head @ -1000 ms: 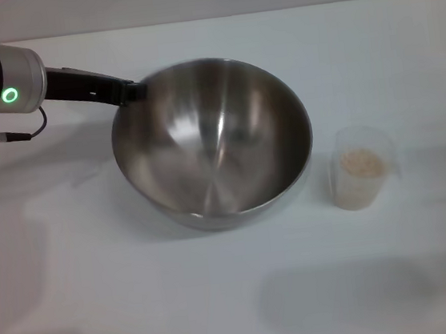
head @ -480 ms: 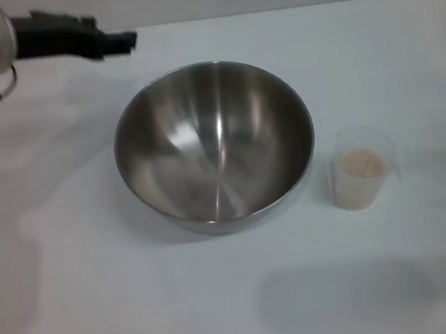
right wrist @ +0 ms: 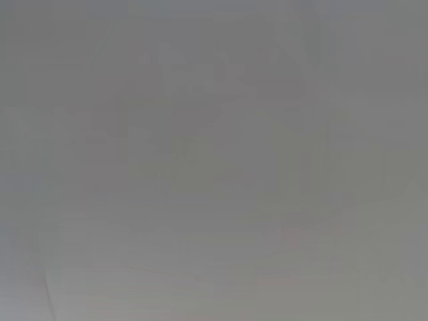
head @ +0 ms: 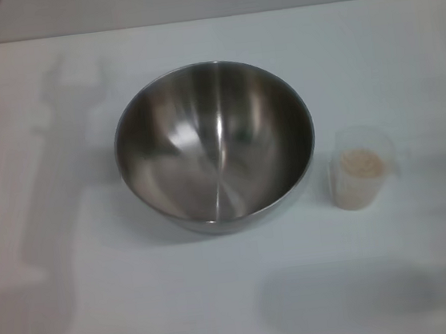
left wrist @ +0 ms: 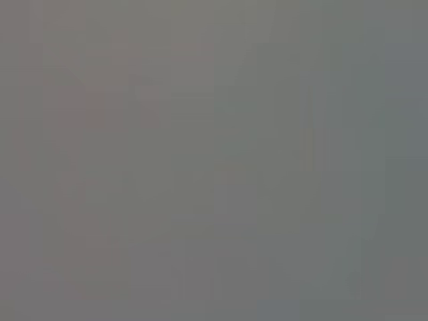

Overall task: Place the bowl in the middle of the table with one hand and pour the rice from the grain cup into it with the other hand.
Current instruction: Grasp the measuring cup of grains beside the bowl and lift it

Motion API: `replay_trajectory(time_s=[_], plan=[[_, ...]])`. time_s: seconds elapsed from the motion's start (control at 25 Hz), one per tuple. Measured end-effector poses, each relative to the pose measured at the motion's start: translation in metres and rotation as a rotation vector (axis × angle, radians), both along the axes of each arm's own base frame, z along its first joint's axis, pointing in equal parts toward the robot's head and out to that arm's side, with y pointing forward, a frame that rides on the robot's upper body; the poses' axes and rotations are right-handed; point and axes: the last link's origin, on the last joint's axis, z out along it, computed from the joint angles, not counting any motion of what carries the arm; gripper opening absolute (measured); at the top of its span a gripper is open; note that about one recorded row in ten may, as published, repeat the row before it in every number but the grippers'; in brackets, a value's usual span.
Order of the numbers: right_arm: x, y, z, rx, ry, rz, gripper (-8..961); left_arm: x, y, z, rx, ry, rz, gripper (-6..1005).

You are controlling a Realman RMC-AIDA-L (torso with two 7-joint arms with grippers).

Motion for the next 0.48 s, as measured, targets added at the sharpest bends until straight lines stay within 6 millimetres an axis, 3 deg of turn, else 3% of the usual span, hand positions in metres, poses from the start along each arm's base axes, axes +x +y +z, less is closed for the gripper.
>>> replay_trajectory(time_s=[0.08, 0.28, 0.36, 0.44, 0.48], plan=[[-0.004, -0.006, -0.003, -0.018, -0.018, 0.035, 840, -0.014, -0.011, -0.003, 0.102, -0.015, -0.012, 867], [-0.01, -0.025, -0.011, -0.081, -0.068, 0.105, 840, -0.061, -0.038, -0.022, 0.164, -0.125, -0.062, 865], [-0.012, -0.034, -0.017, -0.127, -0.086, 0.134, 840, -0.061, -0.038, -0.022, 0.164, -0.125, -0.062, 865], [-0.012, -0.041, -0.022, -0.172, -0.098, 0.15, 840, -0.095, -0.058, -0.029, 0.165, -0.219, -0.122, 864], [-0.011, -0.048, -0.027, -0.203, -0.107, 0.146, 840, -0.095, -0.058, -0.029, 0.165, -0.219, -0.122, 864]])
